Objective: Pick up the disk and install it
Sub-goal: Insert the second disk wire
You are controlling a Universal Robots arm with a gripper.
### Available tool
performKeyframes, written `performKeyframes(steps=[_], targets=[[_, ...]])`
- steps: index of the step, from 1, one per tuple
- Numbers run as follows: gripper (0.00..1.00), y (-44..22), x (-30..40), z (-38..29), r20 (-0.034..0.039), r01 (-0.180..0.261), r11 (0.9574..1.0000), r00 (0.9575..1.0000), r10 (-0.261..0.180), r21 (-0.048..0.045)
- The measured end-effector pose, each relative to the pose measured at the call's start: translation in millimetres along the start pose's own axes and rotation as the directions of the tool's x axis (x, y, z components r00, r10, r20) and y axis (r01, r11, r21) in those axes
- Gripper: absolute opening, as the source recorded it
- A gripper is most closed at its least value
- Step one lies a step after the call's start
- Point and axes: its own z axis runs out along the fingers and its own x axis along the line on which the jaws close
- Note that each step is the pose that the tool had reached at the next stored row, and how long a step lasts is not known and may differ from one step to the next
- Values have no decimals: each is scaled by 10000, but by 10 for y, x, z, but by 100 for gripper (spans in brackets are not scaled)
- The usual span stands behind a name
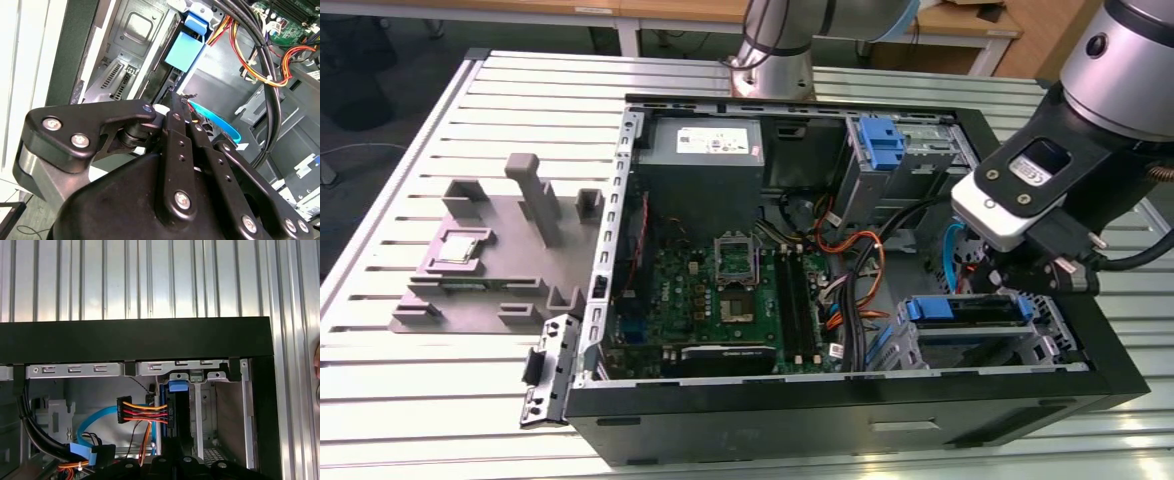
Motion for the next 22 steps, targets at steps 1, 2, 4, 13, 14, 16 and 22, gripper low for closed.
performKeyframes(steps=[1, 2, 4, 13, 14, 16, 22], targets=[[10, 0, 0, -14, -2, -1, 10000, 10000, 1, 0], [10, 0, 1, -31, -1, -2, 10000, 10000, 2, 0], [10, 2, 4, -66, -1, -1, 10000, 10000, 1, 0], [10, 1, 62, -141, -2, -2, 10000, 10000, 2, 7], [10, 0, 70, -141, -2, -3, 10000, 10000, 3, 9], [10, -1, 82, -142, -1, -3, 10000, 10000, 3, 14], [10, -1, 134, -181, -1, -2, 10000, 10000, 2, 31]])
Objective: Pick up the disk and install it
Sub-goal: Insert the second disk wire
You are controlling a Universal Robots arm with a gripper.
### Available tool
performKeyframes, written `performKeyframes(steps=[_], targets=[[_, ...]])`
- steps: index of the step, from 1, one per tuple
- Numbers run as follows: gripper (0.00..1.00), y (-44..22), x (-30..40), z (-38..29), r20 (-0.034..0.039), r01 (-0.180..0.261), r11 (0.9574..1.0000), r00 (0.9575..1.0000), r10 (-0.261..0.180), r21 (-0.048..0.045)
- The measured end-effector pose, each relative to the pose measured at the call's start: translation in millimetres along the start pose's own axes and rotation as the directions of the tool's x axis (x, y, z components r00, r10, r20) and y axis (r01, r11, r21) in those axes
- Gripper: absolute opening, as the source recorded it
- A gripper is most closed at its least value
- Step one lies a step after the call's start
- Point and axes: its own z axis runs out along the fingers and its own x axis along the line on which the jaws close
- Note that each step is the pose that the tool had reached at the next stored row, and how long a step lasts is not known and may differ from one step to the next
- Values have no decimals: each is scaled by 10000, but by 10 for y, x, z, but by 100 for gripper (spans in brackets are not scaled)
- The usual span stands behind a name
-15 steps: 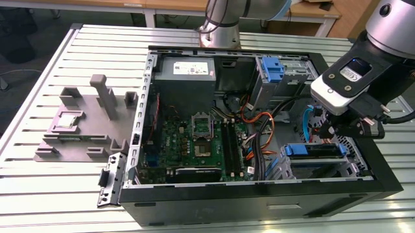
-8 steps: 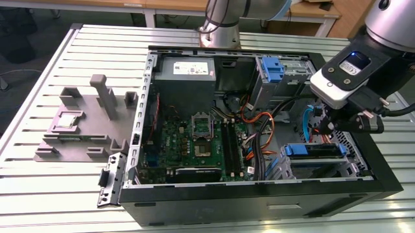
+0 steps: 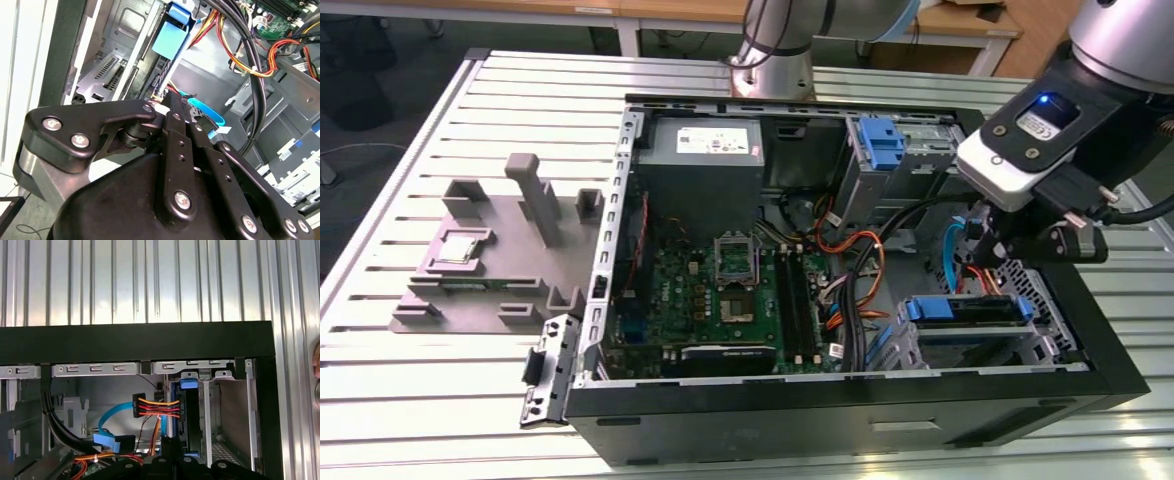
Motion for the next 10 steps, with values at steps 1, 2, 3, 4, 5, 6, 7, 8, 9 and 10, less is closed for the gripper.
performKeyframes(steps=[1, 2, 3, 4, 5, 6, 7, 8, 9, 10], targets=[[10, 0, 9, -8, 1, 0, 10000, 10000, 0, 6], [10, 0, 19, -16, 2, 1, 10000, 10000, -1, 11], [10, 0, 30, -22, 1, 2, 10000, 10000, -2, 16], [10, 0, 41, -31, 2, 2, 10000, 10000, -2, 22], [10, 0, 52, -37, 3, 1, 10000, 10000, -1, 30], [10, -1, 66, -43, 4, 2, 10000, 10000, -2, 40], [10, -1, 81, -47, 4, 3, 10000, 10000, -3, 50], [10, -2, 97, -50, 4, 3, 10000, 10000, -3, 59], [10, -2, 115, -53, 4, 3, 10000, 10000, -3, 69], [10, -3, 135, -56, 4, 4, 10000, 10000, -4, 76]])
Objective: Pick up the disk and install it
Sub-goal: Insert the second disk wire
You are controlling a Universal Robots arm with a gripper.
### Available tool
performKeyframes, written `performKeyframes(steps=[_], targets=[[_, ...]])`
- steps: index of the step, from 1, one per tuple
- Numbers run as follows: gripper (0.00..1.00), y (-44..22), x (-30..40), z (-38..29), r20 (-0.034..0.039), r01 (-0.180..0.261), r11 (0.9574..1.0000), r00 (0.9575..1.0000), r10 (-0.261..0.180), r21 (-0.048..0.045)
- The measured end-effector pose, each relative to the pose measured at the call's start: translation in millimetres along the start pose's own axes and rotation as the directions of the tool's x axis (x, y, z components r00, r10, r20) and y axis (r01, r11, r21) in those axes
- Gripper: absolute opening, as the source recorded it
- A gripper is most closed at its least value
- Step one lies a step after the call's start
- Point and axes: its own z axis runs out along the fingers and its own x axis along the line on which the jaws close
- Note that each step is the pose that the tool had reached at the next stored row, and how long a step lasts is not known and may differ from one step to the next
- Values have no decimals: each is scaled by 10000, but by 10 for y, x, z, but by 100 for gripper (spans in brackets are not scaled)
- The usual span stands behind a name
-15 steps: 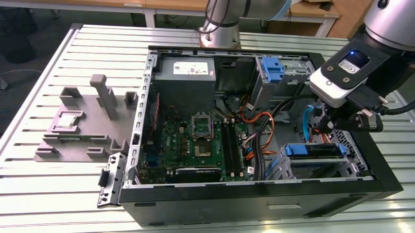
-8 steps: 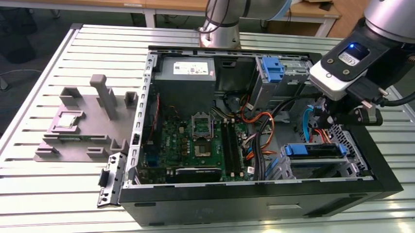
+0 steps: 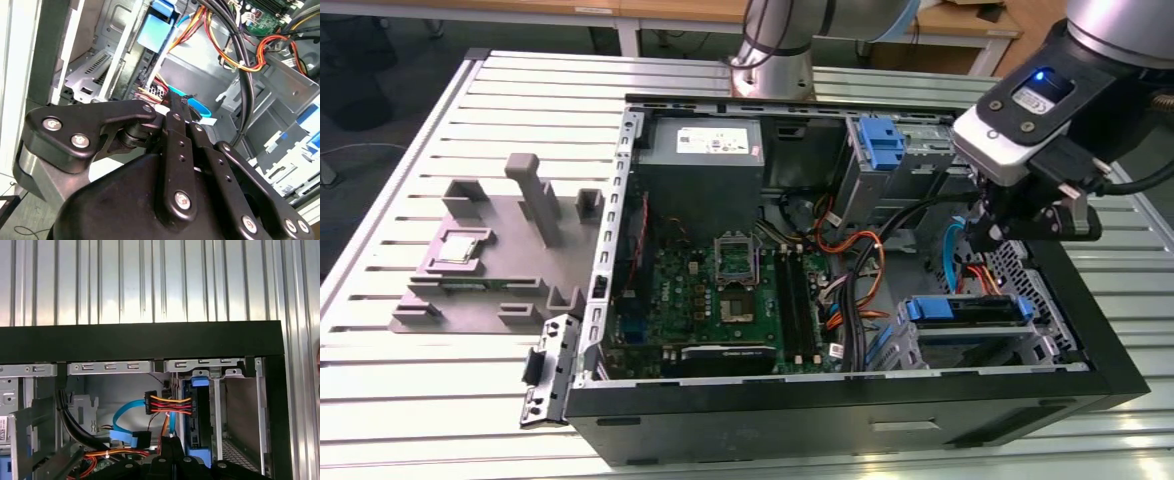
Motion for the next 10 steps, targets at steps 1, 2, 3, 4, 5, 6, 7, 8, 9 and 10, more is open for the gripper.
performKeyframes(steps=[1, 2, 3, 4, 5, 6, 7, 8, 9, 10], targets=[[10, -1, 21, -1, 0, -1, 10000, 10000, 1, 5], [10, -2, 41, -2, 1, -1, 10000, 10000, 1, 9], [10, -3, 59, -4, 2, -2, 10000, 10000, 2, 13], [10, -3, 75, -4, 1, -3, 10000, 10000, 3, 16], [10, -4, 87, -4, 1, -4, 10000, 10000, 4, 21], [10, -4, 101, -5, 1, -5, 10000, 10000, 5, 24], [10, -5, 112, -8, 3, -6, 10000, 10000, 6, 29], [10, -5, 121, -10, 2, -5, 10000, 10000, 5, 33], [10, -5, 128, -14, 3, -5, 10000, 10000, 5, 38], [10, -5, 131, -20, 3, -6, 10000, 10000, 6, 43]])
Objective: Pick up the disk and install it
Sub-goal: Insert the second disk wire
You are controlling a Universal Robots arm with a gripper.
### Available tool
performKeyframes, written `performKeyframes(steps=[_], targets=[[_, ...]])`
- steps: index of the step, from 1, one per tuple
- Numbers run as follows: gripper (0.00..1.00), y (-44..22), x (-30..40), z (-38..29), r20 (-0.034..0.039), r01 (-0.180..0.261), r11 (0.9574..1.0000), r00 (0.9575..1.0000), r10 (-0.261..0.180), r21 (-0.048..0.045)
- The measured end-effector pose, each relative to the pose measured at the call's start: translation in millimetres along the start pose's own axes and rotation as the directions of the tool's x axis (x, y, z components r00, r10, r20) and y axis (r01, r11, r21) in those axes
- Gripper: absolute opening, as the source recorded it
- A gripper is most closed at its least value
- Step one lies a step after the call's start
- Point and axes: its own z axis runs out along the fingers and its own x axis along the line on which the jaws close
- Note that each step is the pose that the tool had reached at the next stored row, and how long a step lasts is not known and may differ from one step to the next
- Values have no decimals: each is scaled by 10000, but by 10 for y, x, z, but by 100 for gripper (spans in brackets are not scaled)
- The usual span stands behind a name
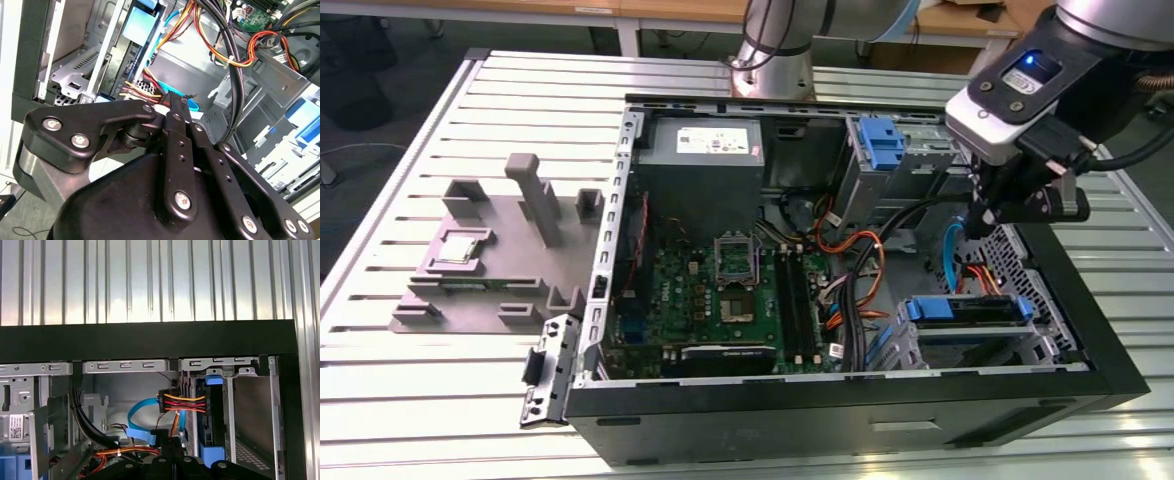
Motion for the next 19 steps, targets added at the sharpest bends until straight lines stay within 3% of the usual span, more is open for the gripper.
performKeyframes(steps=[16, 18, 19], targets=[[10, 25, 141, -18, 15, -51, 10000, 10000, 50, 49], [10, 27, 141, -17, 54, -48, 10000, 10000, 48, 47], [11, 28, 142, -18, 108, -45, 10000, 9999, 45, 44]])
